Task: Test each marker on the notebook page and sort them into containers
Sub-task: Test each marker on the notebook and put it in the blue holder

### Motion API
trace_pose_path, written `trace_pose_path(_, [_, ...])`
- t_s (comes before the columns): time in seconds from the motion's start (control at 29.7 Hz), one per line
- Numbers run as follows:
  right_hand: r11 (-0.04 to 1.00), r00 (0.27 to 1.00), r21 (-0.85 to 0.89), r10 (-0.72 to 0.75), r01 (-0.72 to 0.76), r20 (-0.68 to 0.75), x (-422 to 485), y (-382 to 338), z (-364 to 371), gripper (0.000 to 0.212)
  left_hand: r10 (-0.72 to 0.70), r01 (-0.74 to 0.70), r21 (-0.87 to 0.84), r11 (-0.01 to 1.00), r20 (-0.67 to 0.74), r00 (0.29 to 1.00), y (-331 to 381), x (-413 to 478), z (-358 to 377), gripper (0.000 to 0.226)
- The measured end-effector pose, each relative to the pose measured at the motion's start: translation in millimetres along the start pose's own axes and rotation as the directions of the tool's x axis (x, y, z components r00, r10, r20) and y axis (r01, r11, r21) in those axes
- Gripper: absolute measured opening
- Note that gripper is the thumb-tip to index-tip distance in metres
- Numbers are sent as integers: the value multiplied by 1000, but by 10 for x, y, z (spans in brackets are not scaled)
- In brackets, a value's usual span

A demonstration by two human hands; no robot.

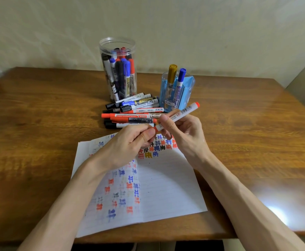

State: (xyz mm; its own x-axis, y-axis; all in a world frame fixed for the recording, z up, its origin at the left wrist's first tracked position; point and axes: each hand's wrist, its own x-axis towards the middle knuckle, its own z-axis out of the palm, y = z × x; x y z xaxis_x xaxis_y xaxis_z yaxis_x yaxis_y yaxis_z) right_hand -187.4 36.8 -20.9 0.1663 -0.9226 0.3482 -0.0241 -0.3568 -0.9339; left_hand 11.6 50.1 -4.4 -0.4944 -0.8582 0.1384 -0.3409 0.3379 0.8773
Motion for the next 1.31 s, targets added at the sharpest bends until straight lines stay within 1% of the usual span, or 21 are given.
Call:
trace_pose_path(0.07, [1000, 1000, -19, 2, -2, 8, -9, 19, -13, 21, -39, 42, -43, 998, 60, 997, 19, -10, -10, 26])
trace_pose_path(0.13, [1000, 1000, 1, 7, -7, 15, -23, 23, -25, 25, -56, 61, -50, 997, 104, 993, 61, -16, -16, 27])
trace_pose_path(0.2, [1000, 1000, 12, 0, -1, 23, -16, 16, -25, 26, -50, 55, -39, 998, 112, 993, 77, -11, -27, 31])
trace_pose_path(0.4, [999, 999, 38, 16, -17, 34, 0, 26, 8, 20, -58, 60, -16, 998, 115, 992, -1, -15, -91, 35])
trace_pose_path(0.47, [999, 999, 46, 25, -27, 36, 12, 13, 11, 17, -36, 36, -6, 999, 70, 997, -48, -4, -80, 35])
trace_pose_path(0.54, [995, 997, 70, 64, -66, 33, 23, 18, 32, 18, 0, 0, 67, 998, -1, 1000, -96, 7, -42, 31])
trace_pose_path(0.61, [986, 991, 100, 136, -135, 5, 19, 36, 79, 26, 29, -13, 201, 980, -73, 997, -147, 17, 1, 25])
trace_pose_path(0.67, [980, 982, 90, 183, -180, -35, 10, 57, 119, 32, 69, -17, 341, 940, -140, 988, -180, 7, 36, 20])
trace_pose_path(0.74, [981, 980, 36, 191, -189, -58, 8, 68, 129, 35, 106, -26, 443, 896, -157, 982, -186, -6, 44, 20])
trace_pose_path(0.77, [982, 981, 20, 187, -186, -53, 11, 65, 124, 37, 100, -24, 452, 892, -146, 984, -185, -17, 41, 22])
trace_pose_path(0.87, [985, 985, 26, 171, -170, -21, 19, 51, 82, 38, 36, -4, 331, 944, -92, 995, -189, -38, 5, 27])
trace_pose_path(1.04, [989, 989, 15, 145, -145, -6, -3, 1, 28, 32, 17, -6, 215, 977, -50, 999, -135, -41, -13, 30])
trace_pose_path(1.18, [990, 990, 15, 142, -142, 2, 8, -4, 12, 33, 10, -6, 174, 985, -23, 1000, -102, -9, -23, 32])
trace_pose_path(1.31, [987, 987, 23, 158, -159, 25, -25, 28, 14, 30, 14, -14, 198, 980, 4, 1000, -131, 2, -39, 35])
